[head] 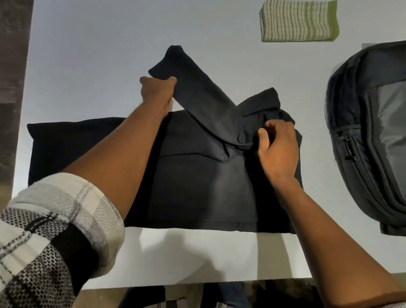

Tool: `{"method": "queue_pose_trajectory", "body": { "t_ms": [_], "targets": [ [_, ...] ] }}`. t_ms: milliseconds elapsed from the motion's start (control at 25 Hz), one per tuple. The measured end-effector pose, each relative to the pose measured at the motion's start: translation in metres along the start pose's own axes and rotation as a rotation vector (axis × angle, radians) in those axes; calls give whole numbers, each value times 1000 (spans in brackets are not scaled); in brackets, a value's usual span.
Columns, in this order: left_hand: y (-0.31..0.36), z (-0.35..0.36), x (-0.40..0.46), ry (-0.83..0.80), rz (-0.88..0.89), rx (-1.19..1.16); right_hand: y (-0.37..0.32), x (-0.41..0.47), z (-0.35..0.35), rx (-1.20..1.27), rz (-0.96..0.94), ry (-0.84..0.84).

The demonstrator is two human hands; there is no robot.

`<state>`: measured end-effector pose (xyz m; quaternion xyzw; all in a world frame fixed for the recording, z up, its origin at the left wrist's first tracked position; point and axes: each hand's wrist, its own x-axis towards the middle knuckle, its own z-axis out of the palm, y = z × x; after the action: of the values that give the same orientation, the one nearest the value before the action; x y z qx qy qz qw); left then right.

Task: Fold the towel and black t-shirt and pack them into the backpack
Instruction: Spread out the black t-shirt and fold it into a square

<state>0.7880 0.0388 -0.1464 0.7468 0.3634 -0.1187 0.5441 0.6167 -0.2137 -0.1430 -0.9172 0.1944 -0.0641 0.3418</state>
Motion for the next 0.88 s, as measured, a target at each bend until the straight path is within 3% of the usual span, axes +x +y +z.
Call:
{"method": "queue_pose_trajectory", "body": {
  "t_ms": [80,160,280,440,600,720,880],
  "targets": [
    [5,1,15,67,50,282,4,21,-3,62,171,51],
    [6,1,29,137,214,606,12,45,-4,144,320,15],
    [12,4,51,49,418,732,16,74,-3,301,469,-54],
    [22,12,63,35,486,864,16,87,3,389,662,-153],
    [24,13,66,-8,460,864,20,91,11,227,727,-171],
    [26,12,70,-65,463,820,14,96,15,368,775,-213],
    [28,5,69,-160,442,542,12,99,15,529,852,-300]
  ]
}}
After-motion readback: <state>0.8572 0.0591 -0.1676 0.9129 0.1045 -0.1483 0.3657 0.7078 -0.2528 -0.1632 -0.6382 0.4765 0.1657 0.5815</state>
